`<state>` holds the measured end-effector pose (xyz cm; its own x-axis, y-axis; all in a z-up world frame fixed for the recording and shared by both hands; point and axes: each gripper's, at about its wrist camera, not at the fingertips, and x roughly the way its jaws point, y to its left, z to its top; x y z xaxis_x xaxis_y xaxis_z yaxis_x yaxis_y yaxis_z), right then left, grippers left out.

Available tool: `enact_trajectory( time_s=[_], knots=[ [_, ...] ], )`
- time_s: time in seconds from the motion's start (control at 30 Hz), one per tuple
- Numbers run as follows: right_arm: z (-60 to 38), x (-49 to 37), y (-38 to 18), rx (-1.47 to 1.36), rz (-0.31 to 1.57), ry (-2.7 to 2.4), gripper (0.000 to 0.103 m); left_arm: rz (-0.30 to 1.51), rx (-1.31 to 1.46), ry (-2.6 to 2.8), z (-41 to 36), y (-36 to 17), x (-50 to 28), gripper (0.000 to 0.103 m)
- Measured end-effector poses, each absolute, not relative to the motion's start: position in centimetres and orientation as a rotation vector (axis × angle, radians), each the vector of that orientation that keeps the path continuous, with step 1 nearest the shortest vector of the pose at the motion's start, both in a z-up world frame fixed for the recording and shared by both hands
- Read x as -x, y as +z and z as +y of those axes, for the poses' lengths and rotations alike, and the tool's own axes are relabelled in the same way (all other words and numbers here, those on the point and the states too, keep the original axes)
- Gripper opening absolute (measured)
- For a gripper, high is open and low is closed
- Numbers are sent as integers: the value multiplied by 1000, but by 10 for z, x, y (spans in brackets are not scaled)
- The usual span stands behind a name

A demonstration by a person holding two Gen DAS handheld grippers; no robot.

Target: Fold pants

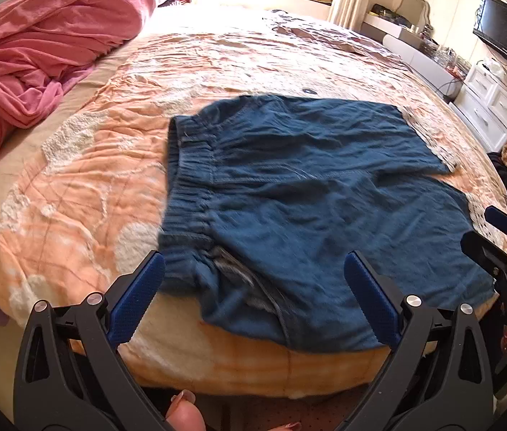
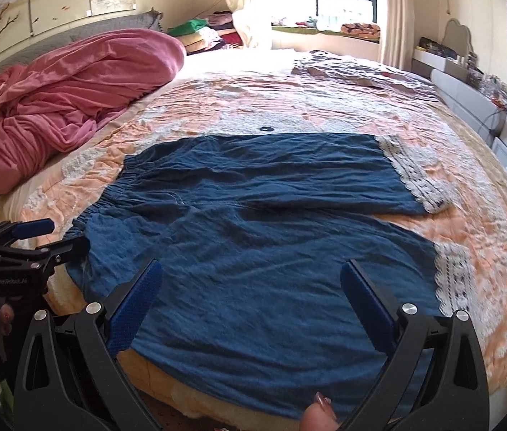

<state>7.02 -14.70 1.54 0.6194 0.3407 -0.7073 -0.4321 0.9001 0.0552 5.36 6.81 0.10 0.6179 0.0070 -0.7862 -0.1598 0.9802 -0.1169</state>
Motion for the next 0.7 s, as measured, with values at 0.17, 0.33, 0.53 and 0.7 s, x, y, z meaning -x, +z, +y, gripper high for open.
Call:
enact_trajectory(
  time_s=[0.17, 0.33, 0.53, 0.7],
  knots=[
    [-118, -124, 12, 196, 809, 517, 99, 901, 158, 166, 110, 0, -97, 94],
    [-97, -191, 7, 242, 841, 553, 99, 946, 61, 157, 133, -10, -155, 94],
    [-71, -256, -9, 326, 879, 566, 99, 966, -14, 66, 139, -25, -210, 84],
    [-48, -289, -20, 405, 905, 616, 99, 993, -16, 14, 149, -44, -237, 59]
  ],
)
